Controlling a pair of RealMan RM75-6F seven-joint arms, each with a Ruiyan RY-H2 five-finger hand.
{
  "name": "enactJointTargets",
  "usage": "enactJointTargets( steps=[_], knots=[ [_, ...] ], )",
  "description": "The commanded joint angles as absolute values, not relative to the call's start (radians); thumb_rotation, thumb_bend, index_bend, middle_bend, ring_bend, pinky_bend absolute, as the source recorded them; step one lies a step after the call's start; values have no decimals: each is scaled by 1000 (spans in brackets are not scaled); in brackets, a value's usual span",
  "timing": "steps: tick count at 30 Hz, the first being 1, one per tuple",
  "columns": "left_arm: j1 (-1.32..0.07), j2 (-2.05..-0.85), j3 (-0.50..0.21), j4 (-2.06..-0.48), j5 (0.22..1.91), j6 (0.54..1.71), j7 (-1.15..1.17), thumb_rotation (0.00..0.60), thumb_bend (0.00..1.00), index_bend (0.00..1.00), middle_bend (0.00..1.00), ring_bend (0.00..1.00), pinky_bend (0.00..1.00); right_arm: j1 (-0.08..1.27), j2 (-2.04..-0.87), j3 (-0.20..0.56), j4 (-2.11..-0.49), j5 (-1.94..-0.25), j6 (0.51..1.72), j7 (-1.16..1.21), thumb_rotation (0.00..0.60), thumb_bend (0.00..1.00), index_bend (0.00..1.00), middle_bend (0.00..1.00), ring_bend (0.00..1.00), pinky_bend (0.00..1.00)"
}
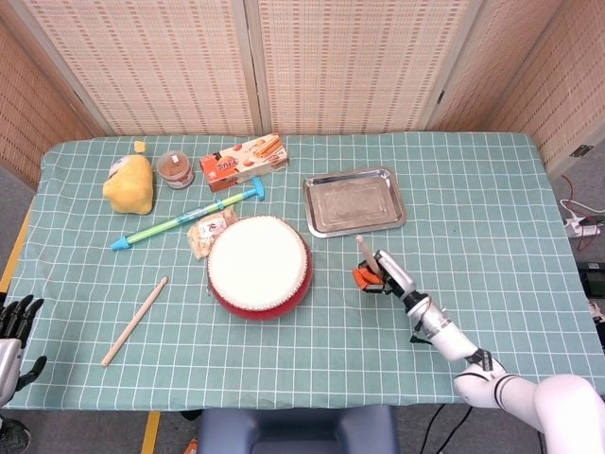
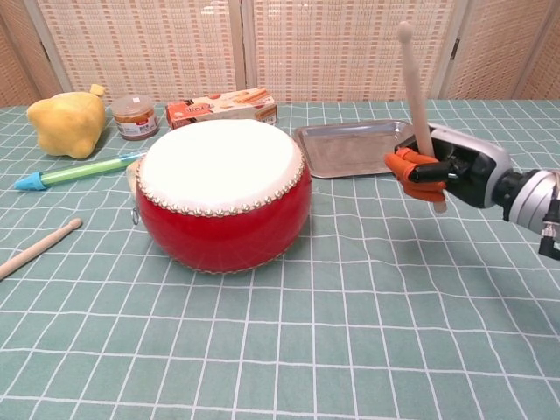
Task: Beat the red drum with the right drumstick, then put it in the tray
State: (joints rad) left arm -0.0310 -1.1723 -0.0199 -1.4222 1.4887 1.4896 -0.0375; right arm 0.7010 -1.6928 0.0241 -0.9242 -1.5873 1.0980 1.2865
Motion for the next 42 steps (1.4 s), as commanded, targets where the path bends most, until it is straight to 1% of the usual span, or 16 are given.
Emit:
enactJointTargets(
  steps=[1, 5, 7, 8, 10, 14, 18, 21, 28, 30, 32, 37, 39, 42],
  knots=[
    [-35, -1173, -21, -1424, 1494, 1491, -35, 600, 248, 0, 0, 0, 0, 782, -1537, 135, -1163, -1516, 1023, 546, 600, 956, 1000, 1000, 1000, 1000],
    [-41, -1173, -22, -1428, 1503, 1493, -31, 600, 248, 0, 0, 0, 0, 840, -1490, 194, -1270, -1421, 925, 191, 600, 956, 1000, 1000, 1000, 1000],
    [-42, -1173, -22, -1429, 1509, 1497, -30, 600, 247, 0, 0, 0, 0, 876, -1499, 232, -1291, -1343, 885, 11, 600, 956, 1000, 1000, 1000, 1000],
    [-42, -1173, -21, -1429, 1512, 1500, -30, 600, 247, 0, 0, 0, 0, 888, -1511, 250, -1290, -1309, 885, -64, 600, 956, 1000, 1000, 1000, 1000],
    [-39, -1173, -20, -1427, 1517, 1507, -32, 600, 248, 0, 0, 0, 0, 914, -1528, 273, -1307, -1230, 861, -190, 600, 956, 1000, 1000, 1000, 1000],
    [-34, -1172, -18, -1424, 1519, 1518, -39, 600, 248, 0, 0, 0, 0, 964, -1545, 296, -1326, -1112, 826, -361, 600, 956, 1000, 1000, 1000, 1000],
    [-31, -1172, -16, -1421, 1521, 1521, -44, 600, 248, 0, 0, 0, 0, 1010, -1571, 299, -1316, -1025, 805, -478, 600, 956, 1000, 1000, 1000, 1000],
    [-29, -1173, -14, -1419, 1521, 1522, -47, 600, 248, 0, 0, 0, 0, 1040, -1583, 284, -1305, -979, 798, -561, 600, 956, 1000, 1000, 1000, 1000],
    [-30, -1176, -13, -1413, 1520, 1519, -54, 600, 247, 0, 0, 0, 0, 1094, -1600, 205, -1283, -858, 808, -811, 600, 957, 1000, 1000, 1000, 1000],
    [-31, -1177, -13, -1412, 1522, 1519, -54, 600, 247, 0, 0, 0, 0, 1098, -1605, 203, -1290, -837, 825, -831, 600, 958, 1000, 1000, 1000, 1000],
    [-32, -1177, -13, -1411, 1523, 1519, -56, 600, 247, 0, 0, 0, 0, 1093, -1607, 226, -1309, -834, 846, -792, 600, 959, 1000, 1000, 1000, 1000],
    [-28, -1176, -14, -1409, 1521, 1526, -63, 600, 248, 0, 0, 0, 0, 1070, -1584, 289, -1354, -916, 899, -629, 600, 960, 1000, 1000, 1000, 1000],
    [-27, -1176, -14, -1409, 1522, 1528, -64, 600, 247, 0, 0, 0, 0, 1067, -1574, 289, -1357, -932, 902, -610, 600, 960, 1000, 1000, 1000, 1000],
    [-30, -1177, -13, -1410, 1526, 1526, -61, 600, 247, 0, 0, 0, 0, 1072, -1569, 255, -1342, -922, 883, -653, 600, 960, 1000, 1000, 1000, 1000]
  ],
)
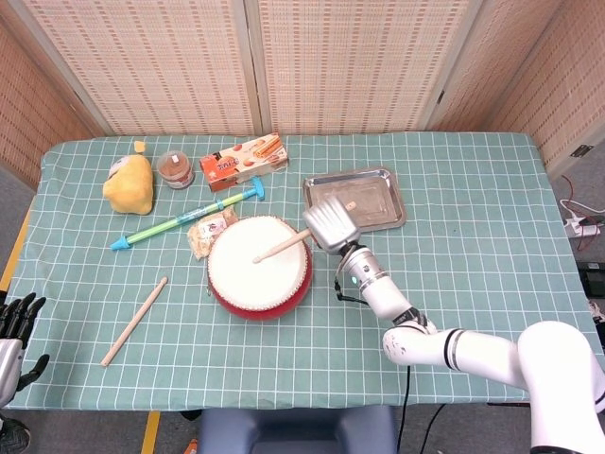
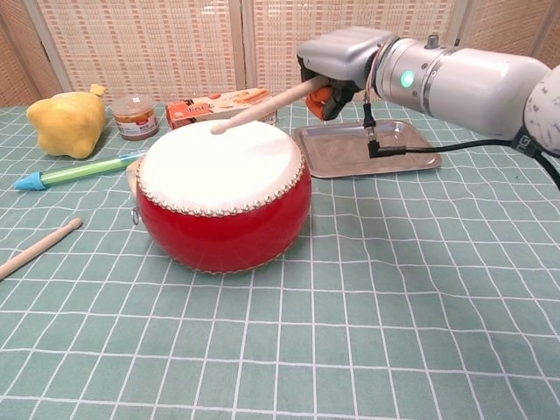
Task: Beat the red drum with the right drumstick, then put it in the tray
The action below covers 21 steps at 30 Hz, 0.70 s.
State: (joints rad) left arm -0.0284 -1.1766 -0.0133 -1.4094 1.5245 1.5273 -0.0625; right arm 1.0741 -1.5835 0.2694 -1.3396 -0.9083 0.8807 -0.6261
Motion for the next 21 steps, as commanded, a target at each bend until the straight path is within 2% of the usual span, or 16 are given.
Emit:
enactJointTargets(
  steps=[1, 4, 7, 10, 13, 16, 21],
  knots=[
    [-30, -1177, -12, -1411, 1526, 1525, -60, 600, 247, 0, 0, 0, 0, 1074, -1570, 236, -1332, -914, 873, -682, 600, 960, 1000, 1000, 1000, 1000],
    [-32, -1177, -12, -1413, 1528, 1523, -56, 600, 247, 0, 0, 0, 0, 1083, -1581, 188, -1303, -874, 855, -770, 600, 960, 1000, 1000, 1000, 1000],
    [-31, -1177, -12, -1413, 1524, 1522, -55, 600, 247, 0, 0, 0, 0, 1089, -1595, 173, -1285, -839, 861, -817, 600, 964, 1000, 1000, 1000, 1000],
    [-31, -1177, -12, -1413, 1521, 1518, -55, 600, 246, 0, 0, 0, 0, 1088, -1598, 206, -1297, -855, 890, -770, 600, 969, 1000, 1000, 1000, 1000],
    [-30, -1177, -14, -1412, 1518, 1520, -58, 600, 247, 0, 0, 0, 0, 1069, -1598, 266, -1325, -929, 942, -624, 600, 972, 1000, 1000, 1000, 1000],
    [-30, -1178, -14, -1410, 1520, 1521, -60, 600, 247, 0, 0, 0, 0, 1053, -1597, 294, -1324, -989, 971, -512, 600, 972, 1000, 1000, 1000, 1000],
    [-32, -1181, -13, -1406, 1519, 1517, -63, 600, 248, 0, 0, 0, 0, 1049, -1613, 248, -1264, -994, 923, -527, 600, 974, 1000, 1000, 1000, 1000]
  ],
)
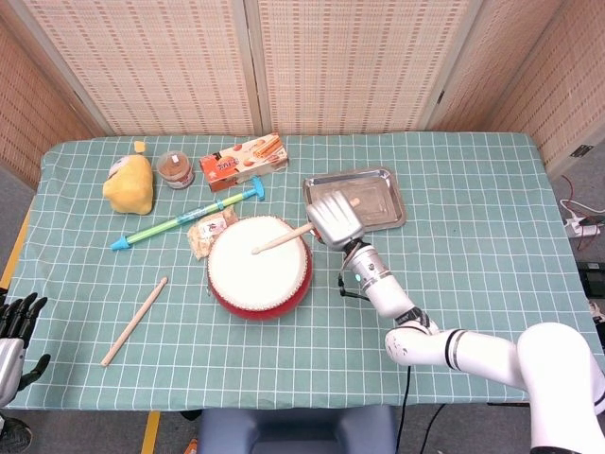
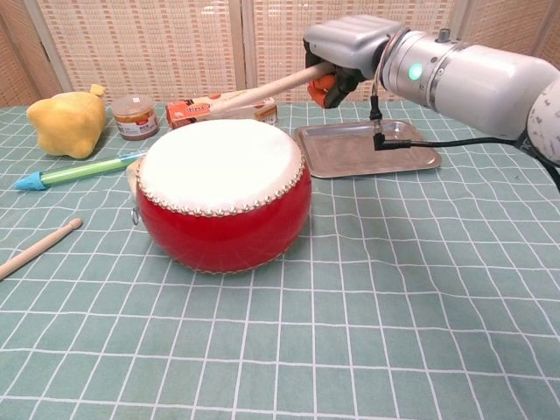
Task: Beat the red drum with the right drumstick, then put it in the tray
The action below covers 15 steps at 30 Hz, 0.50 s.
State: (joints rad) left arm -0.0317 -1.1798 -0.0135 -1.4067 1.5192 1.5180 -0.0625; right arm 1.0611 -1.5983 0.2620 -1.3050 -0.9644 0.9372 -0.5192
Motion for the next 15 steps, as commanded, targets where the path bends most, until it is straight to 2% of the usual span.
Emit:
enactJointTargets(
  steps=[1, 5, 7, 15],
  knots=[
    [-33, -1181, -13, -1406, 1519, 1515, -63, 600, 248, 0, 0, 0, 0, 1049, -1619, 235, -1250, -989, 911, -542, 600, 974, 1000, 1000, 1000, 1000],
    [-32, -1181, -11, -1404, 1518, 1512, -62, 600, 247, 0, 0, 0, 0, 1057, -1640, 185, -1201, -947, 859, -635, 600, 975, 1000, 1000, 1000, 1000],
    [-32, -1181, -11, -1404, 1517, 1513, -63, 600, 247, 0, 0, 0, 0, 1061, -1648, 184, -1194, -938, 864, -664, 600, 976, 1000, 1000, 1000, 1000],
    [-29, -1179, -12, -1403, 1513, 1514, -65, 600, 247, 0, 0, 0, 0, 1042, -1622, 299, -1277, -1041, 964, -441, 600, 999, 1000, 1000, 1000, 1000]
  ],
)
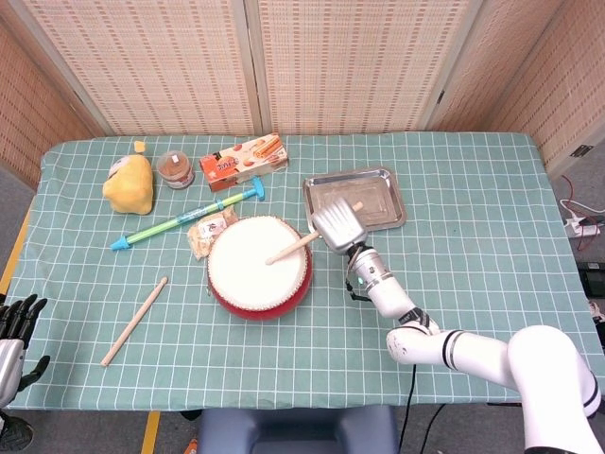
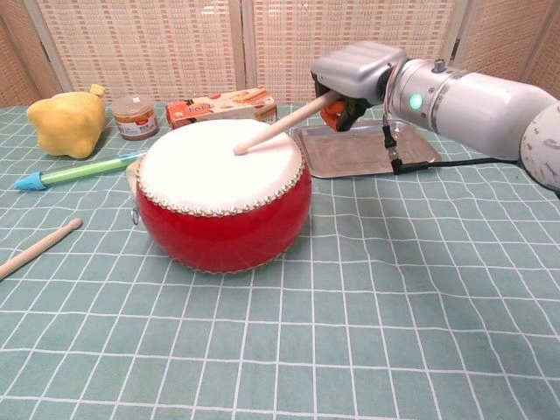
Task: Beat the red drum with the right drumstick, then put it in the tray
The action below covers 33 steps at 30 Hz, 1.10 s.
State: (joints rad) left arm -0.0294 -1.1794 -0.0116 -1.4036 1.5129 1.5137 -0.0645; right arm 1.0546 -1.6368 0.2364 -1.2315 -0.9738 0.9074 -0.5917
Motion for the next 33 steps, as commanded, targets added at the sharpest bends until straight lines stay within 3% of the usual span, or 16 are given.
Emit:
enactJointTargets(
  steps=[1, 13, 21, 25, 33],
  knots=[
    [-29, -1179, -12, -1403, 1513, 1514, -66, 600, 247, 0, 0, 0, 0, 1040, -1618, 303, -1282, -1049, 967, -424, 600, 1000, 1000, 1000, 1000, 1000],
    [-33, -1178, -12, -1409, 1514, 1510, -56, 600, 247, 0, 0, 0, 0, 1046, -1654, 187, -1170, -965, 840, -616, 600, 1000, 1000, 1000, 1000, 1000],
    [-31, -1181, -18, -1408, 1516, 1524, -55, 600, 248, 0, 0, 0, 0, 1035, -1637, 287, -1235, -1053, 946, -442, 600, 1000, 1000, 1000, 1000, 1000],
    [-32, -1182, -20, -1407, 1524, 1533, -55, 600, 247, 0, 0, 0, 0, 1029, -1623, 300, -1247, -1081, 963, -403, 600, 1000, 1000, 1000, 1000, 1000],
    [-39, -1188, -15, -1404, 1545, 1537, -44, 600, 247, 0, 0, 0, 0, 1029, -1659, 220, -1164, -1027, 869, -514, 600, 1000, 1000, 1000, 1000, 1000]
  ],
)
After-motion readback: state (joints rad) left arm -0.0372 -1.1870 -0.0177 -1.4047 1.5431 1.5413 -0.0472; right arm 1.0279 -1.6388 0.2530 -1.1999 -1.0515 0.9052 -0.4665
